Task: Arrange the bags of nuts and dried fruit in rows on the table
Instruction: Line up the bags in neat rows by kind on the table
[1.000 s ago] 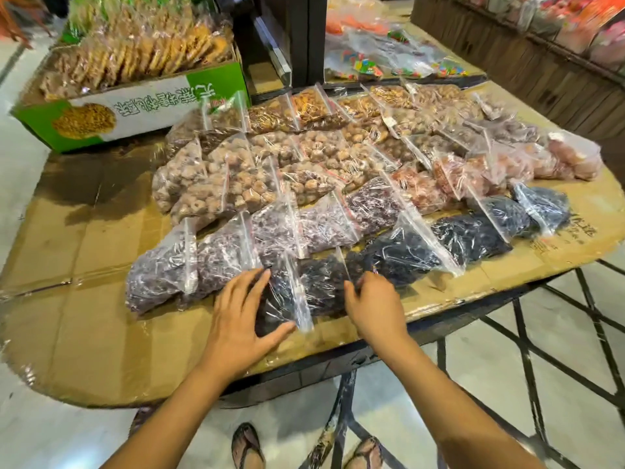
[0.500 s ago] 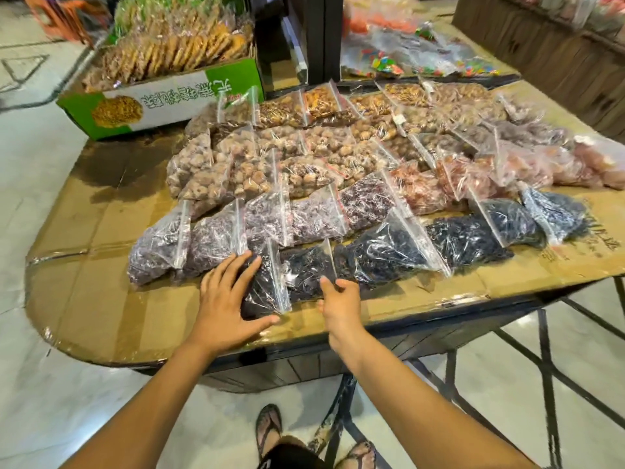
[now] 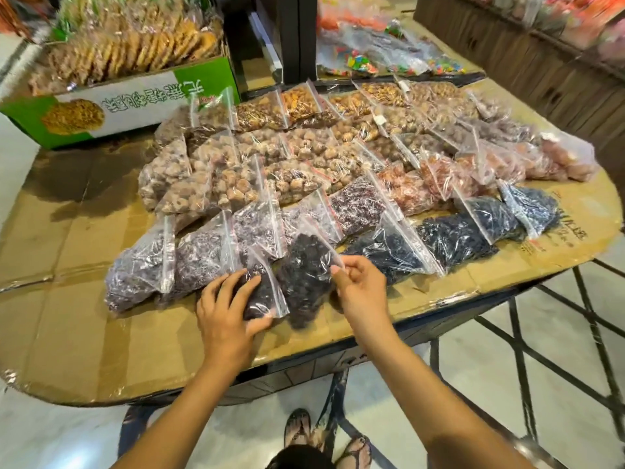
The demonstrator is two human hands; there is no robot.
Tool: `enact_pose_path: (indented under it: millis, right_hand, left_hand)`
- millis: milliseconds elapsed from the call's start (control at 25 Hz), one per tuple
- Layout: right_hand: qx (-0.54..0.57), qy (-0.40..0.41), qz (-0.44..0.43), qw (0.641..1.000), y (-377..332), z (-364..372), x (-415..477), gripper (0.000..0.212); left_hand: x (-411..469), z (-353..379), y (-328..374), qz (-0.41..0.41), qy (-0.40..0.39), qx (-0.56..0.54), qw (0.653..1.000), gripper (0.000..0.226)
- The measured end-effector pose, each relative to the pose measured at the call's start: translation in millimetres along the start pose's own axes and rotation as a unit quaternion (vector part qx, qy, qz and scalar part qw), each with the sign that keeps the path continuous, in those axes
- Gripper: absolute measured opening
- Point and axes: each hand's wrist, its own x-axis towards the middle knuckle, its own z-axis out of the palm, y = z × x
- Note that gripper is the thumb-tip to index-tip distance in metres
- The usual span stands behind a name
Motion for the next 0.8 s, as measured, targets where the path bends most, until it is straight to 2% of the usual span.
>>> enact_pose_path:
  millis: [80,160,240,320,440,520,600,680,720,800]
  right_hand:
    - [-0.043,0.029,-0.018,0.998,2,-15,7,0.008]
    - [-0.045,0.06,0.033,0.997,13,-29,13,0.009]
    - [-0.024,0.058,0.077,0.995,21,-31,18,0.015]
    - [-0.035,0.041,0.086,0.995,24,-29,18,0.018]
    - [-0.168,0.016,0.041,0.985,15,-40,22,0.018]
    - [-0.257,-0.017,0.005,0.966,-2,-50,32,0.018]
    - [-0.333,-0.085,-0.011,0.939,-20,-55,45,0.032]
    - [-0.417,-0.161,-0.032,0.894,-28,-53,59,0.033]
    - [-0.417,-0.189,-0.026,0.889,-28,-54,66,0.031]
    - [-0.337,-0.236,0.013,0.911,-25,-59,75,0.026]
  left_hand:
    - [5,6,22,-0.031,0.037,-0.076,0.996,0.07]
    - [10,17,44,-0.013,0.045,-0.107,0.993,0.067]
    - [16,30,56,0.032,0.031,-0.067,0.997,0.065]
    - [15,39,57,0.049,0.017,-0.019,0.998,0.071]
    - [15,39,39,0.128,0.017,-0.002,0.992,0.075]
    - [17,36,31,0.149,-0.01,0.027,0.988,0.088]
    - [8,32,42,0.091,-0.059,0.065,0.992,0.104]
    - [-7,31,62,-0.014,-0.089,0.094,0.992,0.119]
    - [-14,33,69,-0.051,-0.093,0.097,0.99,0.122]
    - [-15,33,73,-0.078,-0.104,0.085,0.988,0.122]
